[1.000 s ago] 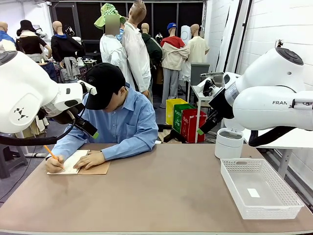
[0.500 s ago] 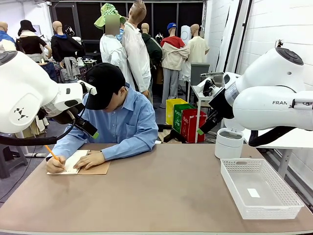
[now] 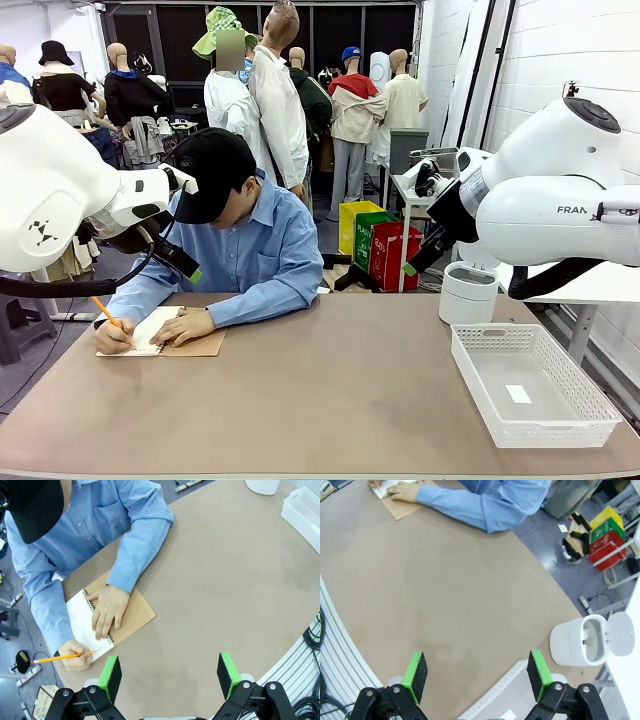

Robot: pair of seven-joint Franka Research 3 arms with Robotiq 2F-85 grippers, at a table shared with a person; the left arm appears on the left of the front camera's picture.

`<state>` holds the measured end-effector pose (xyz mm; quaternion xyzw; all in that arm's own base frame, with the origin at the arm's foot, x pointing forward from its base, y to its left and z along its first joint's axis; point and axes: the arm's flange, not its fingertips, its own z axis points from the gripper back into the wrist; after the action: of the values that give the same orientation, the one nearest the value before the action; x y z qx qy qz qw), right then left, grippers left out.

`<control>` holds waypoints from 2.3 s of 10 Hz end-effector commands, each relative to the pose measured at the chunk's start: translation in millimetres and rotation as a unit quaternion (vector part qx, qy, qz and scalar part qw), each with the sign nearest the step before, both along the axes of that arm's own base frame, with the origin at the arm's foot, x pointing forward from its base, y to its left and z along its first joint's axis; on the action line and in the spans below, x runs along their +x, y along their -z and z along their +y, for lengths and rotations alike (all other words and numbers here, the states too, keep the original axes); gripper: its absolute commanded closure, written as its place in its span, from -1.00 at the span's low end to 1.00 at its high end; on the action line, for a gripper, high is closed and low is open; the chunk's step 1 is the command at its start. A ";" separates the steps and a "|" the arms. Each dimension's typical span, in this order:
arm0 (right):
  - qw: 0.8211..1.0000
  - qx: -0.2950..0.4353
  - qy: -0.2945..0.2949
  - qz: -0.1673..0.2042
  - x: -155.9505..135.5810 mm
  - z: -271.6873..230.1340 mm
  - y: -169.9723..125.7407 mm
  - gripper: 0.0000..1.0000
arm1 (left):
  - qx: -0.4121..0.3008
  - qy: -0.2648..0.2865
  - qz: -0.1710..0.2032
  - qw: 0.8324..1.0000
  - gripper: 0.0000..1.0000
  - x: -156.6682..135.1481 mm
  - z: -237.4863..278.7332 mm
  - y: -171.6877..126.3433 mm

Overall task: Sort the paper based on its condition.
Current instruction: If a person hands you a paper, place it in the Organizing basket , and if it's crumpled, put it in the Trash can.

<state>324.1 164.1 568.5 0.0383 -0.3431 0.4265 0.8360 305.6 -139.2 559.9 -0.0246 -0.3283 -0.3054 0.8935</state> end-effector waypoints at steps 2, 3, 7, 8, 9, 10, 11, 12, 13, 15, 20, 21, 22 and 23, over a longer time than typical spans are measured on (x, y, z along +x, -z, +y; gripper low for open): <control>1.000 0.000 -0.001 0.000 -0.4 0.7 0.0 -1.00 | 0.000 0.000 -0.001 1.000 -1.00 0.2 0.1 -0.2; 1.000 0.000 -0.001 0.000 -0.4 0.7 0.0 -1.00 | 0.000 0.000 -0.001 1.000 -1.00 0.2 0.1 -0.2; 1.000 0.000 -0.001 0.000 -0.4 0.7 0.0 -1.00 | 0.000 0.000 -0.001 1.000 -1.00 0.2 0.1 -0.2; 1.000 0.000 -0.001 0.000 -0.4 0.7 0.0 -1.00 | 0.000 0.000 -0.001 1.000 -1.00 0.2 0.1 -0.2; 1.000 0.000 -0.001 0.000 -0.4 0.7 0.0 -1.00 | 0.000 0.000 -0.001 1.000 -1.00 0.2 0.1 -0.2; 1.000 0.000 -0.001 0.000 -0.4 0.7 0.0 -1.00 | 0.000 0.000 -0.001 1.000 -1.00 0.2 0.1 -0.2; 1.000 0.000 -0.001 0.000 -0.4 0.7 0.0 -1.00 | 0.000 0.000 -0.001 1.000 -1.00 0.2 0.1 -0.2; 1.000 0.000 -0.001 0.000 -0.4 0.7 0.0 -1.00 | 0.000 0.000 -0.001 1.000 -1.00 0.2 0.1 -0.2; 1.000 0.000 -0.001 0.000 -0.4 0.7 0.0 -1.00 | 0.000 0.000 -0.001 1.000 -1.00 0.2 0.1 -0.2; 1.000 0.000 -0.001 0.000 -0.4 0.7 0.0 -1.00 | 0.000 0.000 -0.001 1.000 -1.00 0.2 0.1 -0.2; 1.000 0.000 -0.001 0.000 -0.4 0.7 0.0 -1.00 | 0.000 0.000 -0.001 1.000 -1.00 0.2 0.1 -0.2; 1.000 0.000 -0.001 0.000 -0.4 0.7 0.0 -1.00 | 0.000 0.000 -0.001 1.000 -1.00 0.2 0.1 -0.2; 1.000 0.000 -0.001 0.000 -0.4 0.7 0.0 -1.00 | 0.000 0.000 -0.001 1.000 -1.00 0.2 0.1 -0.2; 1.000 0.000 -0.001 0.000 -0.4 0.7 0.0 -1.00 | 0.000 0.000 -0.001 1.000 -1.00 0.2 0.1 -0.2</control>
<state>324.1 164.1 568.5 0.0383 -0.3431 0.4265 0.8360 305.6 -139.2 559.9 -0.0246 -0.3283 -0.3054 0.8935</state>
